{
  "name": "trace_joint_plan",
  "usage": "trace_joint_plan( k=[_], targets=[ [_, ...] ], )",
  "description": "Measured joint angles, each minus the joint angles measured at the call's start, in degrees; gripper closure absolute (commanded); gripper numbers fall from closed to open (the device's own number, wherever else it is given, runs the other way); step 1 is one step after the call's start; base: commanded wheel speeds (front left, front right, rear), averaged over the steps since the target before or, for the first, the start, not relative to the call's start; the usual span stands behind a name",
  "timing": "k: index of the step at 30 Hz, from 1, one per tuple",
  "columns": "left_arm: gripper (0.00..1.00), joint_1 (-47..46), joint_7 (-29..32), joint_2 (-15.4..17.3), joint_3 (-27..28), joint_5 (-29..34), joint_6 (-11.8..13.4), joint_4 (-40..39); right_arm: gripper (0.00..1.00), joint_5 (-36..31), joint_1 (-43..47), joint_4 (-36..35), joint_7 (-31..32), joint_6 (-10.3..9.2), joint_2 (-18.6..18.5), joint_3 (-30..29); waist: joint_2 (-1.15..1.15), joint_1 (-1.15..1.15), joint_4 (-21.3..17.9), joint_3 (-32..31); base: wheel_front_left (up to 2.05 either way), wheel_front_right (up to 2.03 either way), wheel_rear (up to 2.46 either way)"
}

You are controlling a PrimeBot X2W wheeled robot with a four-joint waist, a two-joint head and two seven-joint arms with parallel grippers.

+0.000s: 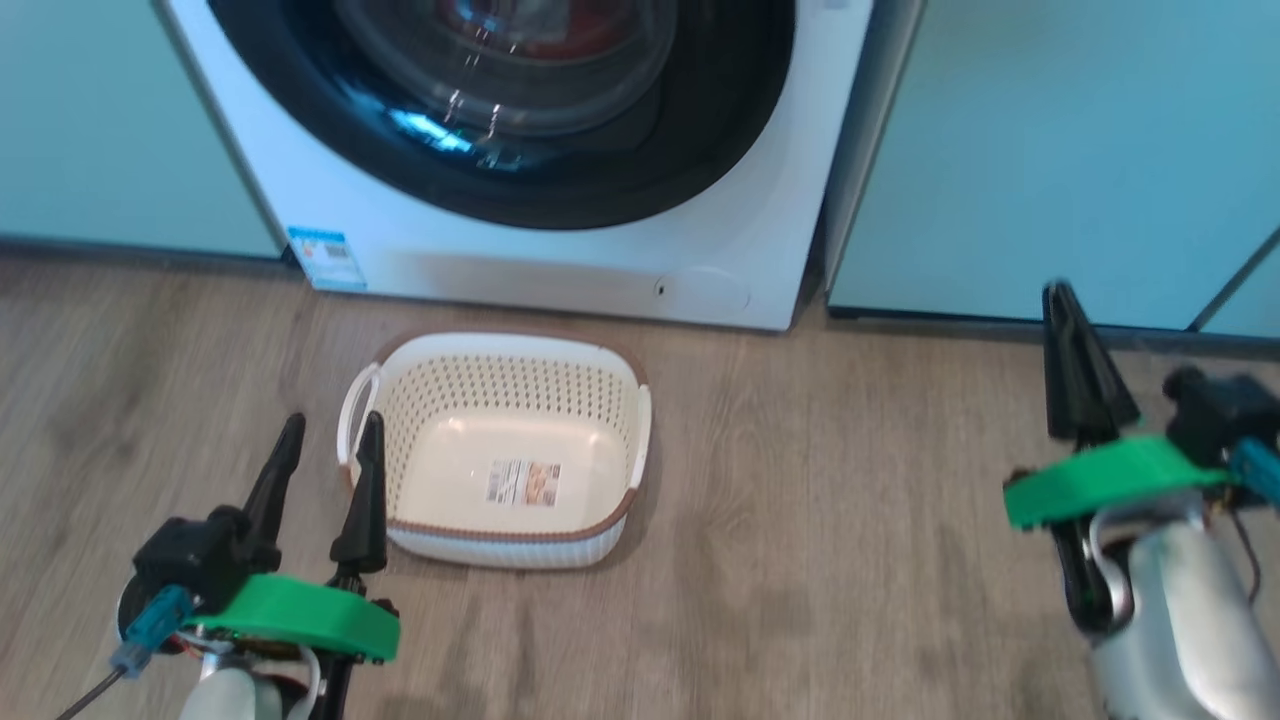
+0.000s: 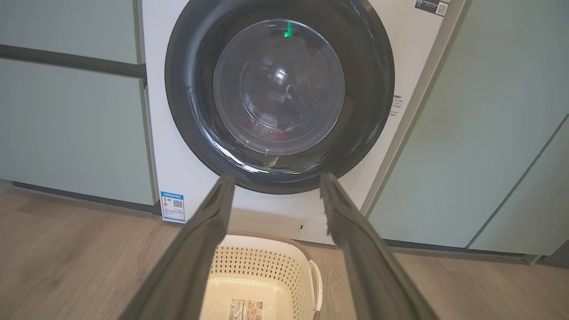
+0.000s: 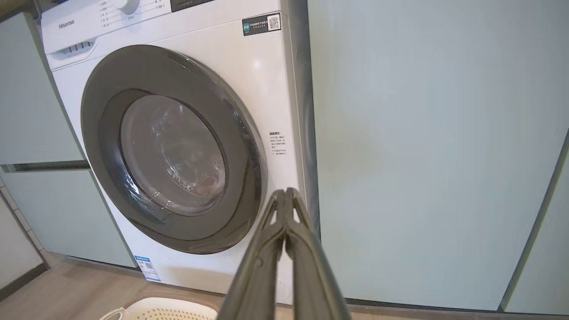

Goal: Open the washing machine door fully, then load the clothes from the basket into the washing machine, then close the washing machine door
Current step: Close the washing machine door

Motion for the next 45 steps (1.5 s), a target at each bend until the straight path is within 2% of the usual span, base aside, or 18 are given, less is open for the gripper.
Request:
trace_joint_plan(
  k=[4, 9, 14, 15, 16, 17, 25, 45],
  targets=[
    [0.00, 0.3, 0.0, 0.0, 1.0, -0.1, 0.0, -0.3, 1.00, 1.8, 3.8, -2.6, 0.0, 0.00, 0.3, -0.1, 0.00, 0.00, -1.0, -1.7, 0.00, 0.00, 0.00],
    [0.00, 2.4, 0.0, 0.0, 1.0, -0.6, 0.6, -0.4, 1.00, 0.6, 7.0, -5.6, 0.0, 0.00, 0.4, 0.3, 0.00, 0.00, -1.9, -2.4, 0.00, 0.00, 0.00],
    [0.00, 3.6, 0.0, 0.0, 0.8, -0.8, 0.6, -0.2, 1.00, 1.2, 9.0, -5.8, 0.0, 0.00, 0.6, -0.2, 0.00, 0.00, -2.4, -2.9, 0.00, 0.00, 0.00],
    [0.00, 3.7, 0.0, 0.0, 0.7, -0.8, 0.6, -0.1, 0.68, 1.0, 9.5, -5.8, 0.0, 0.00, 0.6, -0.5, 0.00, 0.00, -2.4, -3.0, 0.00, 0.00, 0.00],
    [0.00, 3.8, 0.0, 0.0, 0.5, -1.2, 1.0, 0.2, 0.24, 1.2, 10.1, -5.6, 0.0, 0.00, 0.6, -1.1, 0.00, 0.00, -2.5, -3.0, 0.00, 0.00, 0.00],
    [0.00, 3.8, 0.0, 0.0, 0.4, -1.2, 1.1, 0.4, 0.00, 1.2, 10.4, -5.4, 0.0, 0.00, 0.6, -1.2, 0.00, 0.00, -2.6, -3.0, 0.00, 0.00, 0.00],
    [0.00, 3.8, 0.0, 0.1, -0.2, -3.0, 1.1, 1.8, 0.00, 1.6, 10.5, -4.3, 0.0, 0.00, 0.7, -1.5, 0.00, 0.00, -3.0, -3.0, 0.00, 0.00, 0.00],
    [0.00, 4.6, 0.0, 0.1, -0.4, -1.5, 1.1, 3.0, 0.00, 1.6, 10.5, -4.1, 0.0, 0.00, 0.7, 0.2, 0.00, 0.00, -3.3, -3.9, 0.00, 0.00, 0.00]
  ],
)
